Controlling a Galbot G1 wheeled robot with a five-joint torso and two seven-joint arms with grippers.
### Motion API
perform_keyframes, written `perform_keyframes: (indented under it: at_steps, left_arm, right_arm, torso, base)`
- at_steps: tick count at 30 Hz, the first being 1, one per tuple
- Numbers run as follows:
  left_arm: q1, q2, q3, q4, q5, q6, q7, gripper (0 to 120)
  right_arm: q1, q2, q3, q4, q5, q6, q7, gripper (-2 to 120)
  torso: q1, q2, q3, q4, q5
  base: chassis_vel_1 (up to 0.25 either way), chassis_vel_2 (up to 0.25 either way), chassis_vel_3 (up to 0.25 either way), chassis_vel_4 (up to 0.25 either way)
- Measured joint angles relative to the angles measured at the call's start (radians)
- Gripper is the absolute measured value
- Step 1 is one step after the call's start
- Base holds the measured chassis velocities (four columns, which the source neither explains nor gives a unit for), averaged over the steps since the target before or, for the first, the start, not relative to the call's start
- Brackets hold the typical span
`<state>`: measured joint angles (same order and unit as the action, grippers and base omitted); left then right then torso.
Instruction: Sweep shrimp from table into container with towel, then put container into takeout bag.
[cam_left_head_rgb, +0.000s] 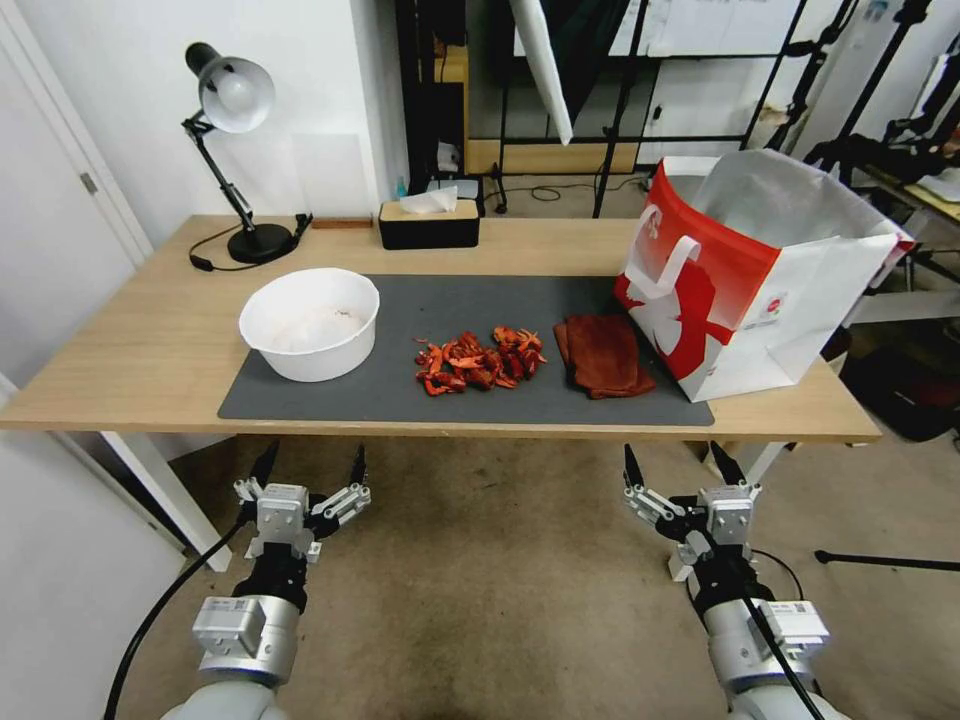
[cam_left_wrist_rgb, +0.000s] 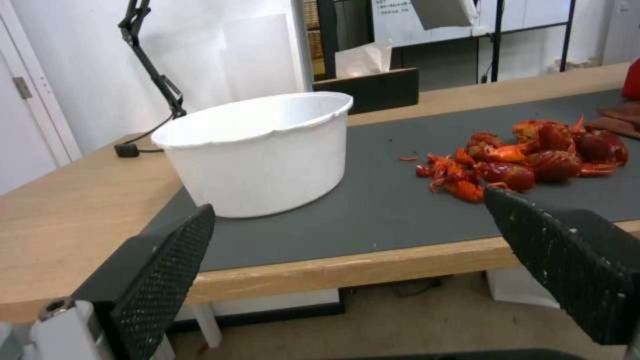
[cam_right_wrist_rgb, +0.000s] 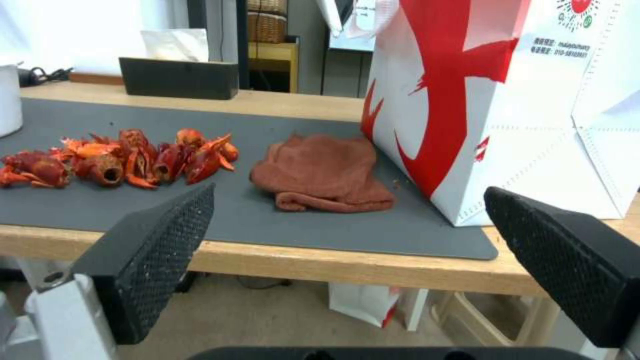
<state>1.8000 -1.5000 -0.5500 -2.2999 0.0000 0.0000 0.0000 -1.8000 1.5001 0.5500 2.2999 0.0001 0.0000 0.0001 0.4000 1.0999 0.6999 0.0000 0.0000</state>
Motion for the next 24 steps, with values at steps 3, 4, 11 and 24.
perform_keyframes:
  at_steps: [3, 4, 11, 24]
  left_arm:
    - [0.000, 0.000, 0.000, 0.000, 0.000, 0.000, 0.000, 100]
    - [0.000, 0.000, 0.000, 0.000, 0.000, 0.000, 0.000, 100]
    - [0.000, 0.000, 0.000, 0.000, 0.000, 0.000, 0.000, 100]
    - [-0.043, 0.064, 0.062, -0.003, -0.092, 0.050, -0.118, 100]
  right_arm:
    - [0.000, 0.000, 0.000, 0.000, 0.000, 0.000, 0.000, 100]
    - [0.000, 0.000, 0.000, 0.000, 0.000, 0.000, 0.000, 100]
    - [0.000, 0.000, 0.000, 0.000, 0.000, 0.000, 0.000, 100]
    - [0.064, 0.097, -0.126, 0.000, -0.135, -0.185, -0.096, 100]
  torso:
    - [0.000, 0.000, 0.000, 0.0000, 0.0000]
    - [0.000, 0.000, 0.000, 0.0000, 0.0000]
    - [0.000, 0.000, 0.000, 0.0000, 0.0000]
    - [0.000, 0.000, 0.000, 0.0002, 0.0001]
  base:
    - [0.000, 0.000, 0.000, 0.000]
    - [0.000, 0.000, 0.000, 0.000]
    - [0.000, 0.000, 0.000, 0.000]
    - [0.000, 0.000, 0.000, 0.000]
